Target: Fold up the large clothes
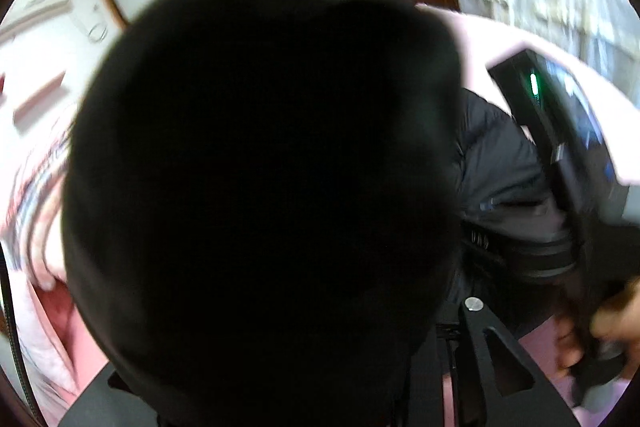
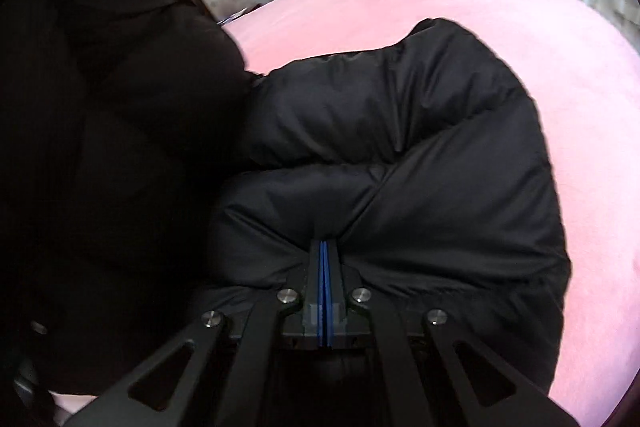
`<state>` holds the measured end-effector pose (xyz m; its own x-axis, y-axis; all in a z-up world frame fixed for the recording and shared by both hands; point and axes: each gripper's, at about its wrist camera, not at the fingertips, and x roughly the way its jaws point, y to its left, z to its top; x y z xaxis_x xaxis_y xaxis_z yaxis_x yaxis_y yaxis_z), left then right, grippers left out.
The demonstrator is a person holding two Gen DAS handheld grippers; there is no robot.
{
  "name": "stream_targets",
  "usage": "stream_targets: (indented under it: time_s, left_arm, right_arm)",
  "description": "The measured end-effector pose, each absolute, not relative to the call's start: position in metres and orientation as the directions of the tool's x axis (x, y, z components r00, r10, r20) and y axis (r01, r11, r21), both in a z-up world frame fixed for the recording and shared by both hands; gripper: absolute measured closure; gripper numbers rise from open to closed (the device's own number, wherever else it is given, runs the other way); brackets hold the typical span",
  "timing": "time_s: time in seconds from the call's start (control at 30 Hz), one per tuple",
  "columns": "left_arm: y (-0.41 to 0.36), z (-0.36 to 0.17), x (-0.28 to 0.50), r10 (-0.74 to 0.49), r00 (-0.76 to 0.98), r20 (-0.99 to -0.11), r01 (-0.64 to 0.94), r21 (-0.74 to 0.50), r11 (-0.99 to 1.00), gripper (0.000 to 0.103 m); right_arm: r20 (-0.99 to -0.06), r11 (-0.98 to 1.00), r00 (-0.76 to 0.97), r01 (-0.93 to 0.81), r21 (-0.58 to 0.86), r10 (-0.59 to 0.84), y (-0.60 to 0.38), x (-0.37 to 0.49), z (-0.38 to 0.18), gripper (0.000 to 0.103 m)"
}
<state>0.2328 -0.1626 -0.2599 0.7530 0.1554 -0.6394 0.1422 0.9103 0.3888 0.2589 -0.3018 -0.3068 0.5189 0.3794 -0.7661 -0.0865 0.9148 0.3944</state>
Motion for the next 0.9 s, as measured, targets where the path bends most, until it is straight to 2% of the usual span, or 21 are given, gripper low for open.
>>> stream_targets:
  time_s: [0.2,0.27,0.37,0.43,0.57,0.67,0.8,0.9]
  left_arm:
    - [-0.205,-0.295,0.238,0.198,0.748,-0.633,0.259,0.553,0.792,0.061]
    - [-0.216,-0.308,0.239,0.205,0.742,-0.638,0.297,0.588,0.753,0.051]
    - [-0.231,-0.328,0.238,0.244,0.753,-0.611,0.334,0.674,0.659,0.037]
    - [-0.236,-0.338,0.238,0.258,0.769,-0.585,0.337,0.714,0.614,0.034]
    - [-0.237,-0.343,0.242,0.240,0.766,-0.596,0.365,0.711,0.601,0.020]
    - [-0.234,-0.340,0.245,0.209,0.753,-0.625,0.401,0.686,0.606,0.012]
    - [-0.227,-0.332,0.248,0.158,0.723,-0.672,0.450,0.633,0.629,0.006]
    - [-0.221,-0.322,0.250,0.109,0.689,-0.717,0.491,0.571,0.659,0.001]
  right_arm:
    - [-0.764,0.899,0.500,-0.078,0.430,0.409,-0.345,0.245,-0.280,0.102]
    - [-0.778,0.914,0.504,-0.056,0.403,0.374,-0.364,0.240,-0.270,0.100]
    - [-0.792,0.923,0.504,-0.027,0.384,0.345,-0.389,0.235,-0.255,0.089]
    - [-0.799,0.929,0.505,-0.012,0.371,0.326,-0.400,0.240,-0.246,0.070]
    - [-0.790,0.934,0.530,-0.011,0.357,0.308,-0.411,0.250,-0.214,0.068]
    - [-0.757,0.917,0.546,-0.055,0.395,0.359,-0.402,0.250,-0.184,0.068]
    - [-0.731,0.884,0.515,-0.135,0.448,0.448,-0.368,0.259,-0.163,0.061]
    - [-0.734,0.876,0.486,-0.174,0.450,0.473,-0.351,0.270,-0.150,0.060]
